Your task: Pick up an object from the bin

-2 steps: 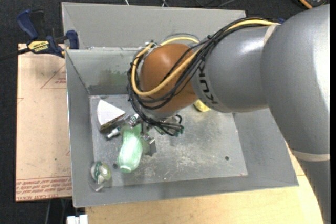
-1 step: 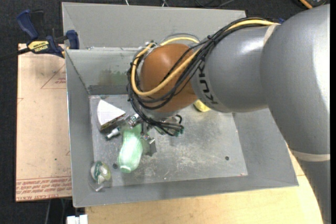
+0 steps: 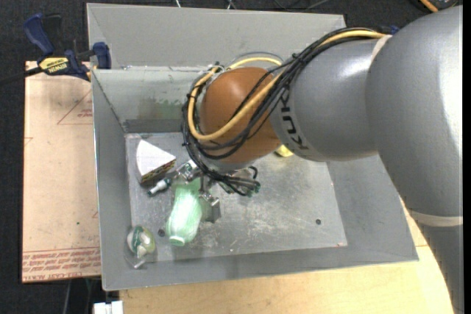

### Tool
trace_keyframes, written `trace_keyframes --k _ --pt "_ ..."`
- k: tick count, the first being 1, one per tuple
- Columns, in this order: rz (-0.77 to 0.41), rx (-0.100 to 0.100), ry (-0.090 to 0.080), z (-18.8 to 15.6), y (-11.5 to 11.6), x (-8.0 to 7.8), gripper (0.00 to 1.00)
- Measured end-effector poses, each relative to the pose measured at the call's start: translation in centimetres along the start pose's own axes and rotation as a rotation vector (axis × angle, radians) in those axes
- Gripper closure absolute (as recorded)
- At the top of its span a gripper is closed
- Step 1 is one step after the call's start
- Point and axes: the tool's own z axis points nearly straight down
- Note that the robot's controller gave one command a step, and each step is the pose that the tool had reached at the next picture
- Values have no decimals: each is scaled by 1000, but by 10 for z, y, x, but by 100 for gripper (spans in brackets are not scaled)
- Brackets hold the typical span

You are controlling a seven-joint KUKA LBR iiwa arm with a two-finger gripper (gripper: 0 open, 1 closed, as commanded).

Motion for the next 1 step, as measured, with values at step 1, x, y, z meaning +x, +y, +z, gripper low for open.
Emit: trace_keyframes --k 1 --pt "45 -6 13 -9 -10 10 100"
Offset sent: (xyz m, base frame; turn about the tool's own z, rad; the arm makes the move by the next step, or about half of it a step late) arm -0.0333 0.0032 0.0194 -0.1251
